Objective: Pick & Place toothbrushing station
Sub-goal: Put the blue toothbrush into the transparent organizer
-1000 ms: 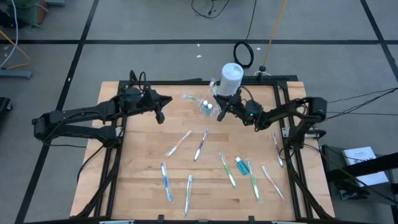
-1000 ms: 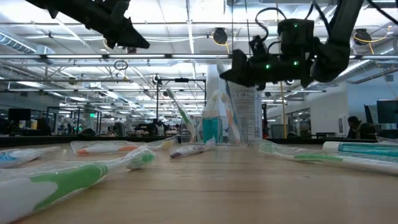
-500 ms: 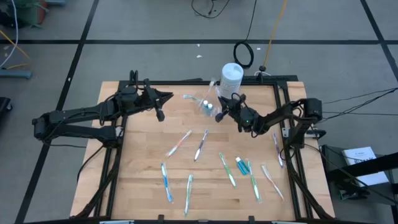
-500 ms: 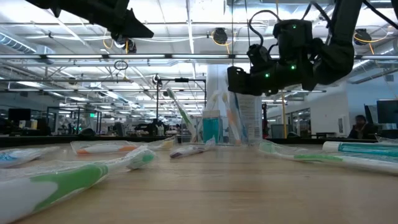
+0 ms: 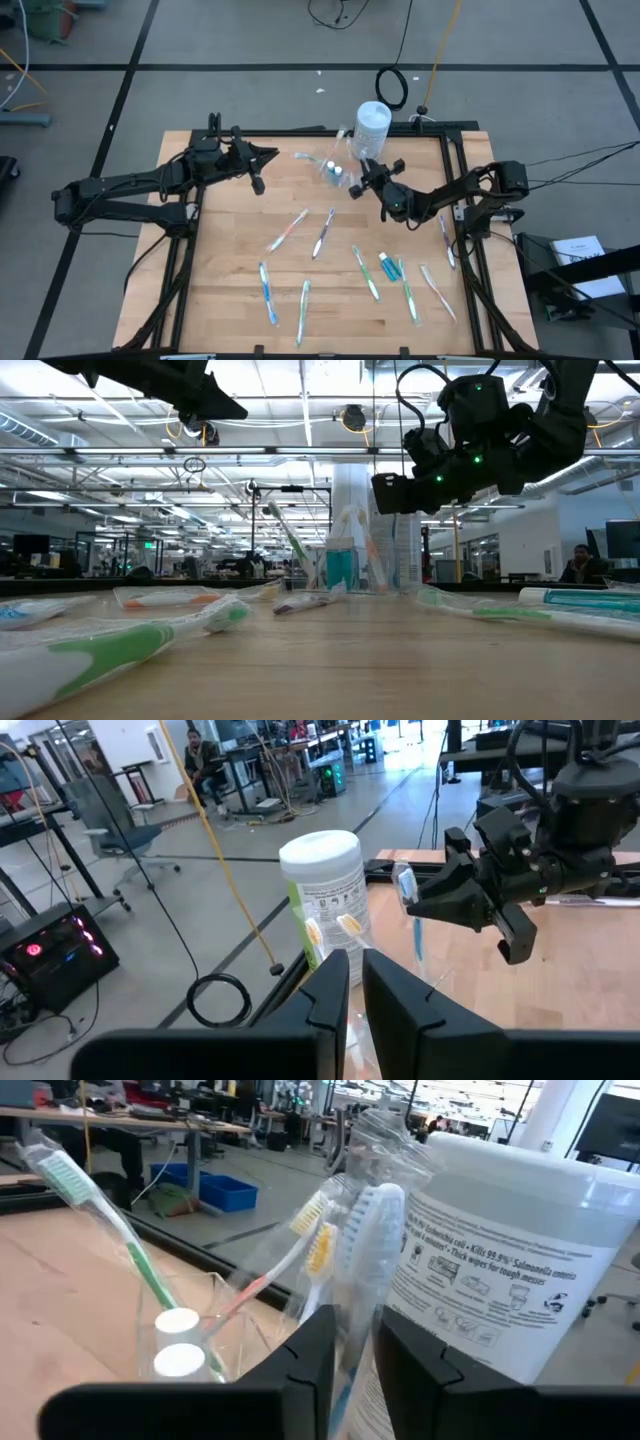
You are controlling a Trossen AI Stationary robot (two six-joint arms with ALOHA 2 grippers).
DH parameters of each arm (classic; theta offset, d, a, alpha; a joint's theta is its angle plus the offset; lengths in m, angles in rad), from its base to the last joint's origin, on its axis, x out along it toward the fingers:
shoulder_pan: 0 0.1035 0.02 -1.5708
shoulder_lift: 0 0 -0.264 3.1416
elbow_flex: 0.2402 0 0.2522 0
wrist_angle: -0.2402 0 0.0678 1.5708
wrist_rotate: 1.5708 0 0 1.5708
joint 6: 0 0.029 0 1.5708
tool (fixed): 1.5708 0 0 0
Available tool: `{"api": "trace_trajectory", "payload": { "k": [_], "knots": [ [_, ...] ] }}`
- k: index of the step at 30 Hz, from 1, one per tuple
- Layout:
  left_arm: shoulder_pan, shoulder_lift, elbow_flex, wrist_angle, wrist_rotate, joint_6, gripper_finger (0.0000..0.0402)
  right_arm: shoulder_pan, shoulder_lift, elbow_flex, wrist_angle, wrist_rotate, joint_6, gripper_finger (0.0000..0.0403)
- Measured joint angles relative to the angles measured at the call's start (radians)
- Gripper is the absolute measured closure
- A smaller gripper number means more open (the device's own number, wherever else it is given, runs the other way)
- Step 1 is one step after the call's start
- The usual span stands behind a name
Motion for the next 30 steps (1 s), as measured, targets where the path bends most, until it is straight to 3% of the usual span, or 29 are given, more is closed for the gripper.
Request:
{"api": "trace_trajectory", "payload": {
  "k": [16, 26, 30],
  "knots": [
    [0.0, 0.0, 0.0, -0.004, 0.0, -0.03, 0.036, 0.06, -0.01, 0.0, -0.158, -0.004, 0.073, 0.0222],
    [-0.005, 0.0, 0.0, -0.086, 0.023, -0.132, 0.036, 0.123, -0.228, 0.0, -0.48, -0.008, 0.109, 0.0209],
    [-0.026, 0.0, 0.0, -0.166, 0.027, -0.154, 0.036, 0.125, -0.335, 0.0, -0.598, -0.09, 0.158, 0.0209]
  ]
}}
